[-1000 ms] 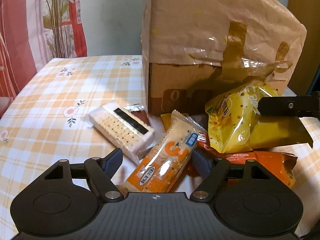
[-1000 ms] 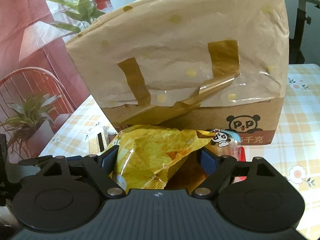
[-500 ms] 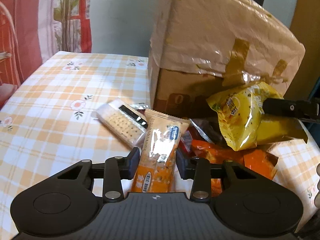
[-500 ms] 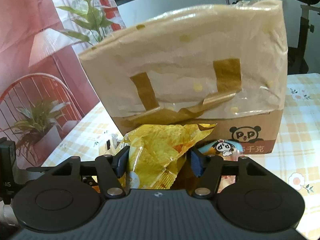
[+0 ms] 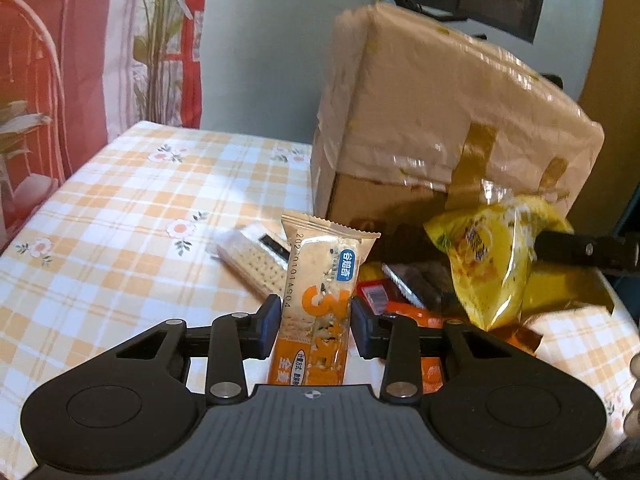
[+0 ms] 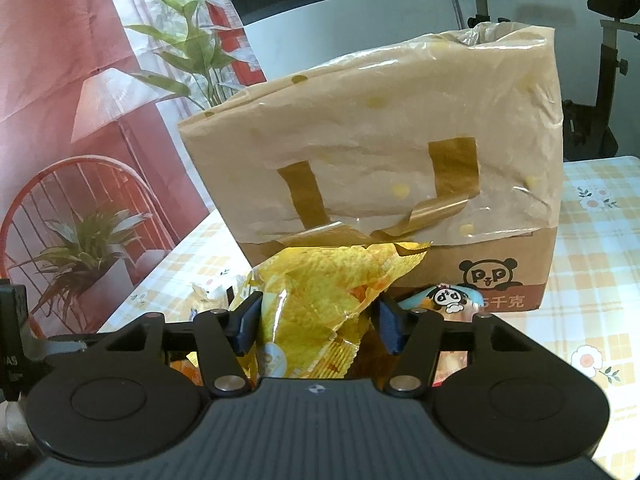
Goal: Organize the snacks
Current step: 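Lift both snacks and carry them over the lined box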
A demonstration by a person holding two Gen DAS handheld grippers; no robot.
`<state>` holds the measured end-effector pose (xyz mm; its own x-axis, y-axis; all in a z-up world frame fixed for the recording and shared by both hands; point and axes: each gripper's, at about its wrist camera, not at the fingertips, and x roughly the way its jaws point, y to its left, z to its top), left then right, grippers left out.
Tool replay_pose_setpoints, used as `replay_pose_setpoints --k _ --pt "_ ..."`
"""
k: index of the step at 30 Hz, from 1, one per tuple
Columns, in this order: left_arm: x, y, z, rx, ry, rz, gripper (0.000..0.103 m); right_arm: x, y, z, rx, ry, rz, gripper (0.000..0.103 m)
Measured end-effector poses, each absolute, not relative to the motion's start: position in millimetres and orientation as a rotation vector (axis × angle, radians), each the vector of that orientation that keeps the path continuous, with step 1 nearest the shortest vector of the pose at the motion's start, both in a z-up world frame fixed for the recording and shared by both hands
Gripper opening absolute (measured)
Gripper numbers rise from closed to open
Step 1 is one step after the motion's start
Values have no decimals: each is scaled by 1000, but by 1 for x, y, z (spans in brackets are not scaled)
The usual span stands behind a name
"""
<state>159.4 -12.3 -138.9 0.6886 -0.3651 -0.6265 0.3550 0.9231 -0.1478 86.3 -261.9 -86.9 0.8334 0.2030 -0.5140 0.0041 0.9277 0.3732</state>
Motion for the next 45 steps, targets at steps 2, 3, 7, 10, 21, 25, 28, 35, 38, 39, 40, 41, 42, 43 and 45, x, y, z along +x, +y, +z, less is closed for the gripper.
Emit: replay_pose_setpoints --k 2,3,7,10,21,25,28,35,38,39,40,41,42,43,45 --pt "157 -11 -134 -19 687 -395 40 85 -261 -85 377 578 121 60" --pt "156 -10 -131 -18 678 -392 40 84 -260 -84 380 577 129 60" --pt "151 -7 -118 -32 645 -386 40 82 -254 -79 375 566 176 60" --pt "148 -4 -107 -49 617 -383 40 80 -245 -72 347 549 208 60" --pt "141 3 -68 -115 493 -395 40 62 -238 -23 275 350 242 60" --pt "142 1 -53 -128 455 -405 40 60 -243 -2 256 276 237 60" --pt "144 -2 -41 -133 418 -419 40 60 -247 12 240 230 232 60" --pt "154 -22 -16 -128 338 -466 40 72 -264 33 213 171 202 60" --pt "163 -32 -7 -131 316 -487 40 80 -272 40 190 148 170 60" --pt "166 -36 -4 -131 308 -495 40 82 -274 42 182 142 157 60" --pt "170 -40 -1 -131 299 -503 40 86 -277 44 173 137 144 60" --pt "173 -44 2 -131 292 -511 40 89 -281 45 164 132 127 60" --pt "177 -48 5 -134 285 -520 40 92 -285 46 153 129 107 60" --pt "181 -51 6 -137 280 -528 40 97 -288 48 140 129 88 60" --pt "190 -58 8 -144 275 -541 40 109 -293 50 105 144 45 60"
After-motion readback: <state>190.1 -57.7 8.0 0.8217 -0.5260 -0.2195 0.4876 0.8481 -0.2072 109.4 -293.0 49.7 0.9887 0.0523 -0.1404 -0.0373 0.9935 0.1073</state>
